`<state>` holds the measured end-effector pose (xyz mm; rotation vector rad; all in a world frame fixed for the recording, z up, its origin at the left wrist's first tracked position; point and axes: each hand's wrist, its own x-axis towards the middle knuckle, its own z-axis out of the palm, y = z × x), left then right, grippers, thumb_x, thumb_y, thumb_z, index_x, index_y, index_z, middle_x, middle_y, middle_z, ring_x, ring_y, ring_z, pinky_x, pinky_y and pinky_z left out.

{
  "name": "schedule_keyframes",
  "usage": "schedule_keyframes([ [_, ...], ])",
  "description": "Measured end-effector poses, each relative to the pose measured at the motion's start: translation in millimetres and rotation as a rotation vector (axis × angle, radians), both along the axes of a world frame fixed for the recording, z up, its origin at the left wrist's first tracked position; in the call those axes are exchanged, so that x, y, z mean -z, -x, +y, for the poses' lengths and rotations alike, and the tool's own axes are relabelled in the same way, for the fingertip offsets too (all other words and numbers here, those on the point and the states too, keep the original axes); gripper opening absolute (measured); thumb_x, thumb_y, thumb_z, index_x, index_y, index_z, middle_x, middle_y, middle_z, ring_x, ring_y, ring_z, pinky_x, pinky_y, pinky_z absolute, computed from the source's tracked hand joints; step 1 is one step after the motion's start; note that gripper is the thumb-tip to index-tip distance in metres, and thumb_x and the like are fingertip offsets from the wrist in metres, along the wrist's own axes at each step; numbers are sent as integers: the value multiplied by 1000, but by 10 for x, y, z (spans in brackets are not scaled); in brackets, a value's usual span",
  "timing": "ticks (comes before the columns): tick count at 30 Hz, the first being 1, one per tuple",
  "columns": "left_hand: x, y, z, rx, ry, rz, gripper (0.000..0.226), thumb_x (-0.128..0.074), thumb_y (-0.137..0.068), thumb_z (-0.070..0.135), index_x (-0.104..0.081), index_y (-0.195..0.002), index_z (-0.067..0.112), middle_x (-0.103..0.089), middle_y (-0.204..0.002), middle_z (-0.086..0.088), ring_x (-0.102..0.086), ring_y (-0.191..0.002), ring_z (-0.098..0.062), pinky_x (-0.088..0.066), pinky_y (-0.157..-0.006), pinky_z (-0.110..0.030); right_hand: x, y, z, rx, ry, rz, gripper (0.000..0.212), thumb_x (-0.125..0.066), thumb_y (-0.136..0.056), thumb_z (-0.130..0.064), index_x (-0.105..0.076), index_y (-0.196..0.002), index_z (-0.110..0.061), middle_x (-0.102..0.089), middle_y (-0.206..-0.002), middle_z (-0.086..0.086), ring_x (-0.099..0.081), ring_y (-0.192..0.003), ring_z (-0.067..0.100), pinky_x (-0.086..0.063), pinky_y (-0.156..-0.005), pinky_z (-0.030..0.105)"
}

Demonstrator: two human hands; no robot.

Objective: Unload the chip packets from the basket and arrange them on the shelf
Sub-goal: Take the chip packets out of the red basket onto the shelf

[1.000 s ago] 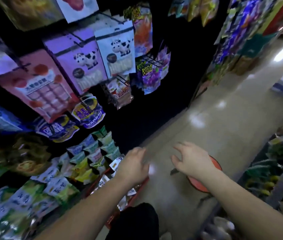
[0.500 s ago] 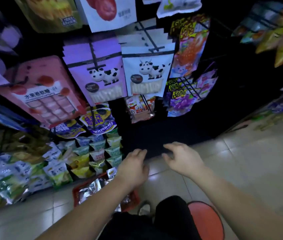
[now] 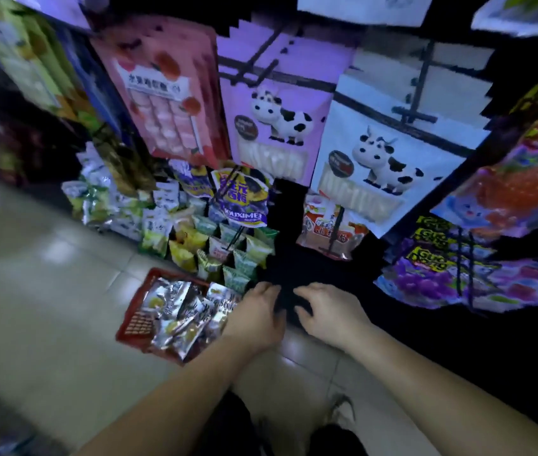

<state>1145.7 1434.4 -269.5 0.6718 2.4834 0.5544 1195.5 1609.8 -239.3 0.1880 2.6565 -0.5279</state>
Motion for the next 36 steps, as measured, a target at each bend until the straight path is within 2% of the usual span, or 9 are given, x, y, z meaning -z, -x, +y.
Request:
schedule_keyframes([
  [2,136,-125,78,-72,-3,-17,61,-49,-92,36,-48,-148,11,-51,-142,-9,-53,-128,-30,-47,-100,-37,221,-76,83,-53,24,-16,48,-52,-99,-43,-52,-145,-30,-59,-138,-6,-56,-125,19,-55,-92,40],
  [5,289,-249,55,-162,22,-5,59,-55,-94,30,-48,-148,10,-52,-143,-9,-56,-125,-30,-47,-98,-35,476,-152,106,-97,54,-15,48,-52,-98,-43,-52,-144,-31,-60,-135,-6,-58,-123,21,-56,-87,40],
  [10,816,-140,-148,-258,52,29,44,-56,-95,33,-55,-137,19,-56,-133,-4,-61,-115,-29,-50,-86,-37,1169,54,-224,-158,73,-14,42,-51,-95,-42,-57,-133,-28,-62,-128,-2,-60,-119,26,-56,-87,42],
  [15,2105,-85,-701,-308,104,3,47,-46,-95,42,-51,-138,23,-58,-125,-7,-63,-109,-31,-53,-82,-41,2447,371,-827,-127,146,-31,41,-52,-94,-46,-57,-132,-35,-64,-124,-5,-61,-117,22,-54,-87,38],
  [19,3161,45,-942,-322,138,17,34,-49,-96,41,-57,-122,20,-59,-119,-7,-64,-105,-32,-47,-75,-37,3441,602,-1028,-126,146,-43,45,-56,-93,-48,-56,-136,-36,-63,-128,-3,-60,-119,22,-54,-90,38],
  [22,3756,178,-939,-321,89,38,41,-44,-88,44,-61,-116,18,-64,-110,-10,-65,-102,-34,-54,-79,-40,3959,715,-1054,-143,79,-45,43,-56,-93,-46,-60,-133,-31,-63,-131,1,-58,-122,26,-54,-93,40],
  [28,4391,155,-964,-270,-6,78,43,-44,-82,41,-62,-115,21,-66,-108,-11,-66,-99,-33,-55,-81,-42,4305,575,-1152,-72,86,-12,32,-59,-91,-42,-66,-120,-31,-68,-123,0,-63,-115,27,-56,-89,40],
  [33,4303,-77,-1131,-251,-34,132,39,-50,-90,38,-61,-124,22,-66,-112,-11,-66,-105,-34,-55,-86,-41,4199,248,-1330,-49,119,50,28,-59,-86,-46,-67,-108,-32,-70,-109,-4,-67,-103,24,-58,-82,37],
  [36,4285,-238,-1114,-280,-36,141,38,-46,-86,42,-59,-114,22,-65,-107,-11,-66,-100,-34,-55,-83,-41,4242,125,-1323,-40,131,113,30,-57,-84,-49,-66,-106,-30,-70,-102,-6,-67,-99,23,-59,-81,38],
])
